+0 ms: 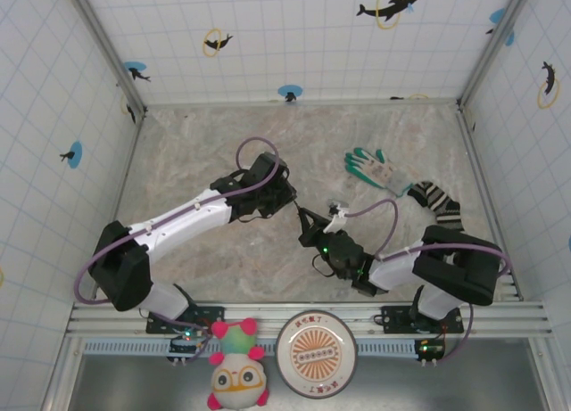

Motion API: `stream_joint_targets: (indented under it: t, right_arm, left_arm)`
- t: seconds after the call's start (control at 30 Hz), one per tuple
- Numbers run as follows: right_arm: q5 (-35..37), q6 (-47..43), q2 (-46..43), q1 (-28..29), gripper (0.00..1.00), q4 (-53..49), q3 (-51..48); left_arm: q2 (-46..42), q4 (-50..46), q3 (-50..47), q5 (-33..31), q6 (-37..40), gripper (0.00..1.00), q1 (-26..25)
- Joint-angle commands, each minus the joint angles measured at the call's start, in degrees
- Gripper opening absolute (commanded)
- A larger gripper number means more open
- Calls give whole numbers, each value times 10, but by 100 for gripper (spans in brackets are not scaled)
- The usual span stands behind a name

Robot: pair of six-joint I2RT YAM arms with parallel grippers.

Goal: Unlock with the key

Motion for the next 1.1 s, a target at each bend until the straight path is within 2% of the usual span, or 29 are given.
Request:
stream_joint_targets:
  t: [0.0, 1.07]
  right_arm:
    - [6, 13, 11, 4, 0, 40, 27]
    - [1, 56, 15, 4, 0, 22, 27]
  left_arm:
    - [3, -7, 20, -12, -9, 24, -4]
    - [-25, 6, 10, -32, -13, 24, -4]
